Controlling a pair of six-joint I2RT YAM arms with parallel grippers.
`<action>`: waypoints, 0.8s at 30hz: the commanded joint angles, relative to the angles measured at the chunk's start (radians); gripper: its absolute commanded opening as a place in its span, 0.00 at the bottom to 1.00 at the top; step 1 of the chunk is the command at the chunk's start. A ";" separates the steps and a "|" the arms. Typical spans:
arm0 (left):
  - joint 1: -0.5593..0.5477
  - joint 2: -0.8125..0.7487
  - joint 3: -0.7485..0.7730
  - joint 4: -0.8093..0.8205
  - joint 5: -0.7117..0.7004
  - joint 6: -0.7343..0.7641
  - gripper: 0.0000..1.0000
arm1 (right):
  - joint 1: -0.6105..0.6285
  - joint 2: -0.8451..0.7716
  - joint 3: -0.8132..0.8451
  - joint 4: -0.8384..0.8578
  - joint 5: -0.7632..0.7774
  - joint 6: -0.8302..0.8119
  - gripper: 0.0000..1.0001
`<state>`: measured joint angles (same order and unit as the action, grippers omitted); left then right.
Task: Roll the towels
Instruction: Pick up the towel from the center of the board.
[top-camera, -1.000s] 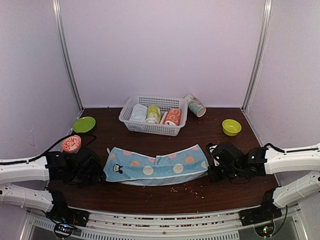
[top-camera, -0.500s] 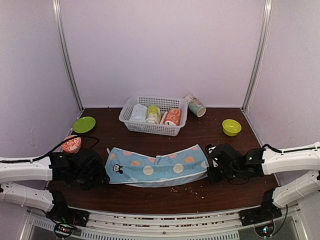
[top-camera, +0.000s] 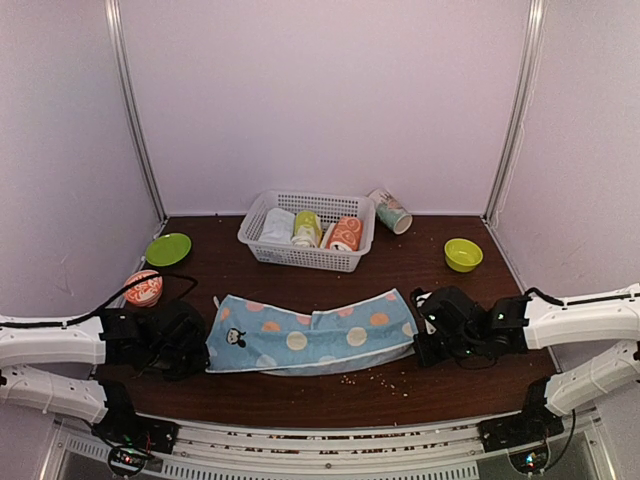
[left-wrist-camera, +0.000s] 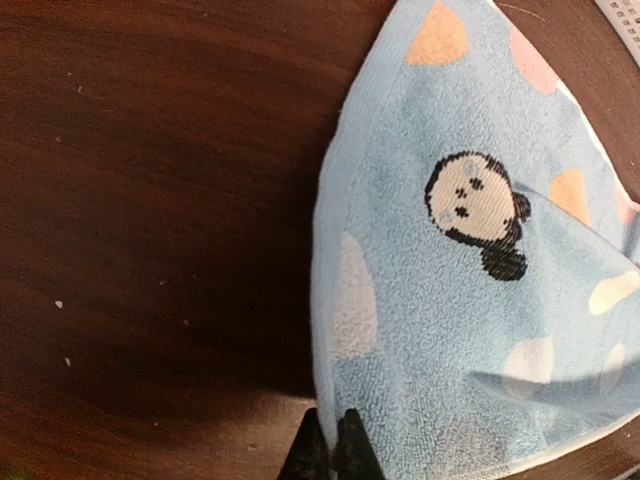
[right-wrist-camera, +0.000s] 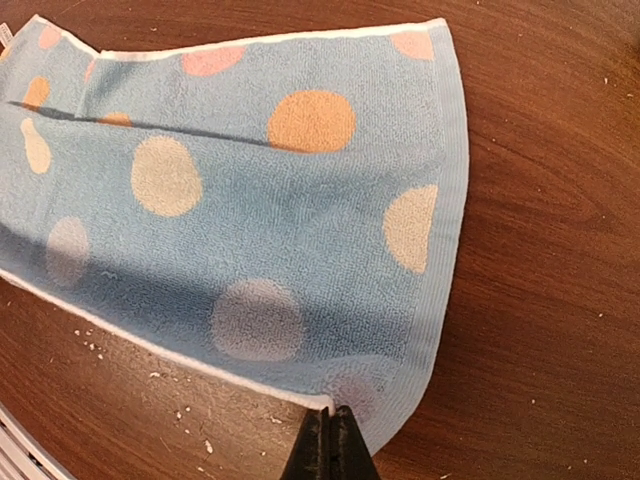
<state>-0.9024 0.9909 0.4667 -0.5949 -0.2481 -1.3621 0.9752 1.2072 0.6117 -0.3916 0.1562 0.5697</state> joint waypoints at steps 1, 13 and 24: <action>0.007 -0.008 0.035 0.032 -0.048 0.012 0.00 | -0.008 0.000 0.038 0.007 -0.008 -0.034 0.00; 0.011 -0.026 0.181 0.010 -0.175 0.046 0.00 | -0.098 -0.075 0.043 -0.005 -0.088 -0.064 0.00; 0.016 -0.191 0.505 -0.033 -0.246 0.347 0.00 | -0.095 -0.346 0.272 -0.163 -0.123 -0.337 0.00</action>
<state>-0.8932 0.8322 0.8459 -0.6373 -0.4644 -1.1809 0.8837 0.9459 0.7834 -0.4881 0.0715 0.3630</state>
